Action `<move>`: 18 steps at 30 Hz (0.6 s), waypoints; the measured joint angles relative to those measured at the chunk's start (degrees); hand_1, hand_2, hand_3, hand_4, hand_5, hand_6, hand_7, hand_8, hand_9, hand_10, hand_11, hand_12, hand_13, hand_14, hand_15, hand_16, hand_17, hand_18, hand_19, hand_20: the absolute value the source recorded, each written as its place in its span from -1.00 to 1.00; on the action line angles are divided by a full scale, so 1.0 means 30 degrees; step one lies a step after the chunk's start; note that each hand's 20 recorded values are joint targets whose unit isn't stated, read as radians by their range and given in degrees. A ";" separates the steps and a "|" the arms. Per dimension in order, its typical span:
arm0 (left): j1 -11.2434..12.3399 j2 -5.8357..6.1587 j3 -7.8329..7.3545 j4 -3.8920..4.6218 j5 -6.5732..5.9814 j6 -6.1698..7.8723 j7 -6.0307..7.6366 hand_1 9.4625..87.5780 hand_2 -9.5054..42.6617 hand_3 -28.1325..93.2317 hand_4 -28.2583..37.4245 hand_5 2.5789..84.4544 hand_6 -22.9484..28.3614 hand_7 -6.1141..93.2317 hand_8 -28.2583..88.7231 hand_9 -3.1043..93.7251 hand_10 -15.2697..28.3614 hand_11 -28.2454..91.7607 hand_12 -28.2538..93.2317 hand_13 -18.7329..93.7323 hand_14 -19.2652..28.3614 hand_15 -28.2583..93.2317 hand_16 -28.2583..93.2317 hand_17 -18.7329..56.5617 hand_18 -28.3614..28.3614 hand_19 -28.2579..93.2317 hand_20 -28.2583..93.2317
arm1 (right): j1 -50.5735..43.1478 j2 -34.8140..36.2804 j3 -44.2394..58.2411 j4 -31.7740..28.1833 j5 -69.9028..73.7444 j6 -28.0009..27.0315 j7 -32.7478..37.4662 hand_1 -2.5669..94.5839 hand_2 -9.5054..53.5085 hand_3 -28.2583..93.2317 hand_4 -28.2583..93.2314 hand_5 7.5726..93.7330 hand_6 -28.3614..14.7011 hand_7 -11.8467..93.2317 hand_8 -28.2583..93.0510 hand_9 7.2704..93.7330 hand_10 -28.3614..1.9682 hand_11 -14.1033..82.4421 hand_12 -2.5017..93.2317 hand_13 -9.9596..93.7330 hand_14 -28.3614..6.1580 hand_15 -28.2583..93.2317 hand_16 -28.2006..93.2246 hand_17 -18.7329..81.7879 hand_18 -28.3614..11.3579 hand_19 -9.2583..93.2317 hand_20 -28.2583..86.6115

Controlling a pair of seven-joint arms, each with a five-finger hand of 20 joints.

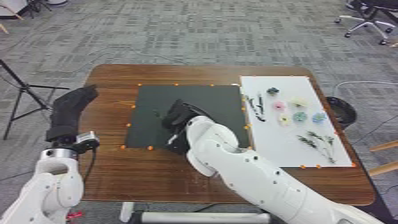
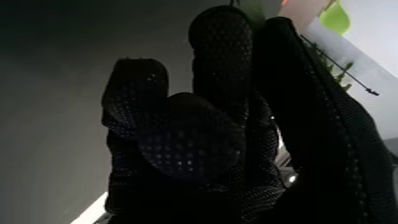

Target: Arrange flowers

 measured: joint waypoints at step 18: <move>-0.0013 -0.0057 0.0316 -0.0077 -0.0070 0.0002 0.0292 -0.68 -0.50 0.66 -1.00 0.20 0.01 -0.58 -0.64 0.07 0.32 -0.19 -0.30 -0.01 0.43 -0.35 -0.47 -0.34 0.43 -0.36 -0.23 | 0.0317 -0.1943 0.1670 0.3212 -0.2563 -0.1212 -0.0481 0.26 -1.00 0.34 -0.49 0.59 0.18 -0.13 -0.17 1.00 0.18 -0.06 -0.52 1.00 0.75 0.45 -0.21 0.74 -0.14 0.49 0.20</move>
